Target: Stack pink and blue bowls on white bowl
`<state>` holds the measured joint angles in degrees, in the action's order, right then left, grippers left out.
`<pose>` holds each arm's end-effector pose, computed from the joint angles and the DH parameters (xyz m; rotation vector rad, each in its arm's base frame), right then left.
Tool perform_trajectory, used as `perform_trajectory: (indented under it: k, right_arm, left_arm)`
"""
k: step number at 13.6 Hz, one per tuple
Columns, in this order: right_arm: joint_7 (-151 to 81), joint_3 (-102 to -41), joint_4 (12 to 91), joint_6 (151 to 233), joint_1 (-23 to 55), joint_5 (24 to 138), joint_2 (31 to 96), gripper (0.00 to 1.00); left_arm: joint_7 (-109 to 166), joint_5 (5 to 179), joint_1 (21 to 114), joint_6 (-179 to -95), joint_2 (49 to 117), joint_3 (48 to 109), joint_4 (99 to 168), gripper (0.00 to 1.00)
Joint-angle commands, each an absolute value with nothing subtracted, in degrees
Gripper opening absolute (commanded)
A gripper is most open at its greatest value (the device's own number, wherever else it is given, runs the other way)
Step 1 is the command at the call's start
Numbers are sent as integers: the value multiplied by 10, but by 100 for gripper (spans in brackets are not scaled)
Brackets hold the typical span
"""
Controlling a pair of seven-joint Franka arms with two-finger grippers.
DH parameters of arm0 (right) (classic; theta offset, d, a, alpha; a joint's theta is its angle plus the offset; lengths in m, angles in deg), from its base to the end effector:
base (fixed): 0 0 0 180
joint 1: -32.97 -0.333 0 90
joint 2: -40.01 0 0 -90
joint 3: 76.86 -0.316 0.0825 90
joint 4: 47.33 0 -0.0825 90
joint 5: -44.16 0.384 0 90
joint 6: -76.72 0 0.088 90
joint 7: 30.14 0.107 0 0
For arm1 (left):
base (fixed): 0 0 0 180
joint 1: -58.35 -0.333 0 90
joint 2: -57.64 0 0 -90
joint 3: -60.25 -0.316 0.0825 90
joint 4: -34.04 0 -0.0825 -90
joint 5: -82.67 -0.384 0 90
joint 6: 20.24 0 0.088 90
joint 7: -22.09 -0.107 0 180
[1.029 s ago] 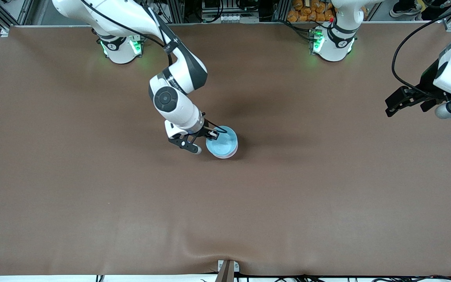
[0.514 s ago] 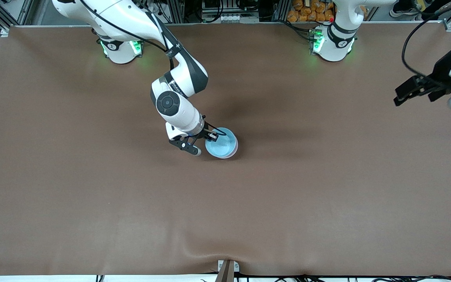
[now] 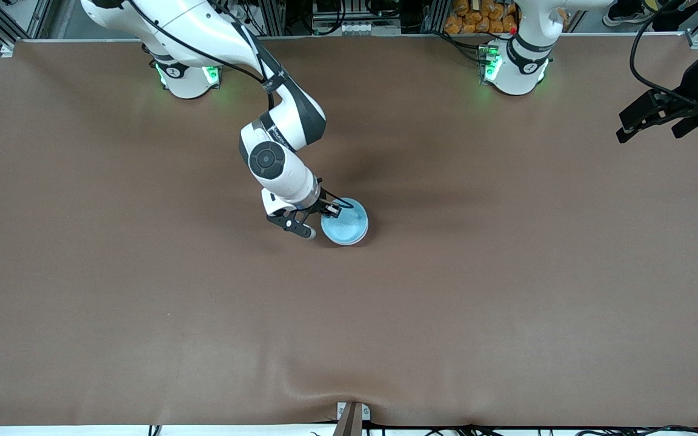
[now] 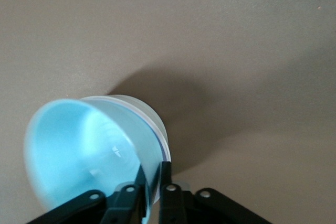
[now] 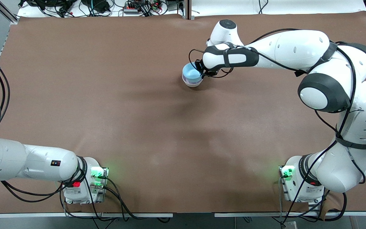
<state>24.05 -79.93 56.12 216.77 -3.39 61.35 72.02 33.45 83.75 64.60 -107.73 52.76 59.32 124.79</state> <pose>0.5129 0.4186 0.2423 -2.8359 0.7093 0.1673 0.5210 -0.0502 0.6604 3.1130 0.1625 0.0390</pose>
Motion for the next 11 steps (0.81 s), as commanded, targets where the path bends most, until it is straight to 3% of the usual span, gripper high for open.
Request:
perform_trajectory:
  k: [1,8,11]
  right_arm:
    - [256,-795,561,2173,-34,618,715,100]
    - [194,-728,561,2145,-27,590,650,100]
    - [92,-690,561,2066,-4,590,613,100]
  left_arm:
    - [324,843,649,-1062,526,588,1248,100]
    - [325,843,648,-1045,520,588,1248,100]
    - [324,843,648,-1041,519,588,1247,100]
